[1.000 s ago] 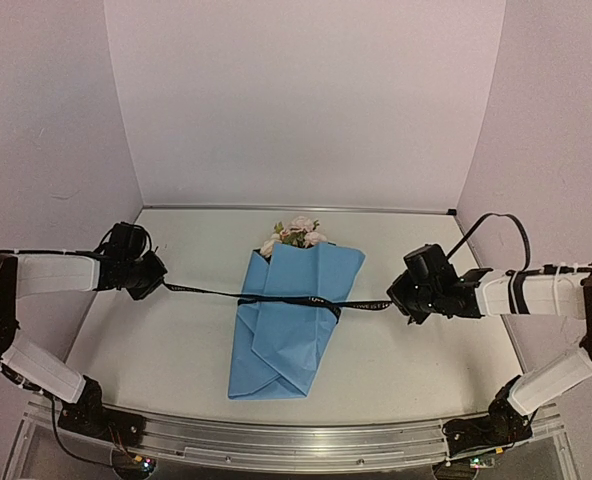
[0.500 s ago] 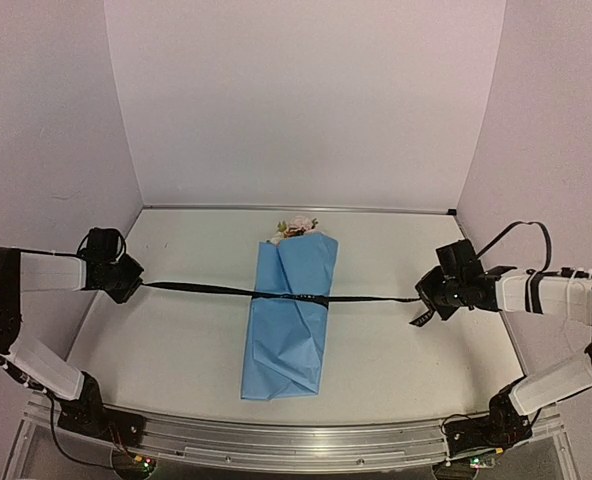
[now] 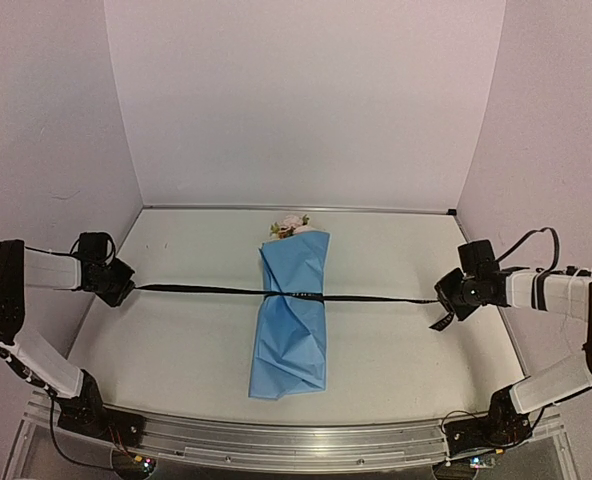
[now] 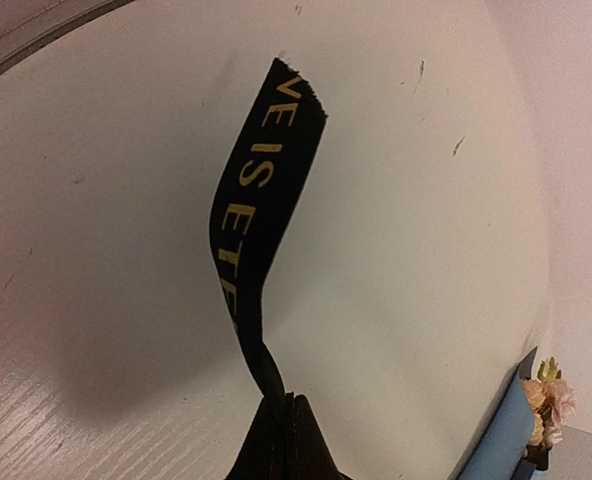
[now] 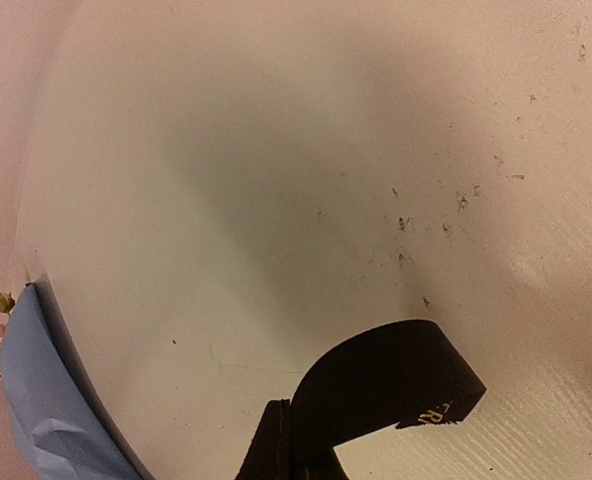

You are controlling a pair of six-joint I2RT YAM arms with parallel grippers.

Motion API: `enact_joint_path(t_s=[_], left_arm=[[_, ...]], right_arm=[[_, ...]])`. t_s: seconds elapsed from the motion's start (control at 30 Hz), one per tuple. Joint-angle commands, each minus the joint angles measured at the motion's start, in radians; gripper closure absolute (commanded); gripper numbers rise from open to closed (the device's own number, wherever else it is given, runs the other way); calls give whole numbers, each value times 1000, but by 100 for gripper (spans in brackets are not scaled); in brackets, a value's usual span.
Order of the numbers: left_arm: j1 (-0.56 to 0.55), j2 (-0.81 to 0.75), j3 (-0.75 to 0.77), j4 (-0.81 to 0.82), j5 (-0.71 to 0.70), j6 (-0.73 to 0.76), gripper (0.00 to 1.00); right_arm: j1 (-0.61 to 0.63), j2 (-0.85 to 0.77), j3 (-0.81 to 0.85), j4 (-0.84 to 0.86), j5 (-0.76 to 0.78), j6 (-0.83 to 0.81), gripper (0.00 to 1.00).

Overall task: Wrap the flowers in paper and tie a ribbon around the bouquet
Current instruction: Tie the ribbon around the folded bouquet.

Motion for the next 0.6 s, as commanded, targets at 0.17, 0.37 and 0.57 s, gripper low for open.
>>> enact_joint_path(t_s=[0.17,0.37,0.57], left_arm=[[118,8,-6,33,-5,37,100],[181,7,0,32,21,60,100],[254,2,-18,36,58,77,100]], right_arm=[[-129,-37,-52,-29,7,-52,100],[-194,-46,-49,-29,-18,-67,100],[-277,-56,-64,-28,-50,-78,100]])
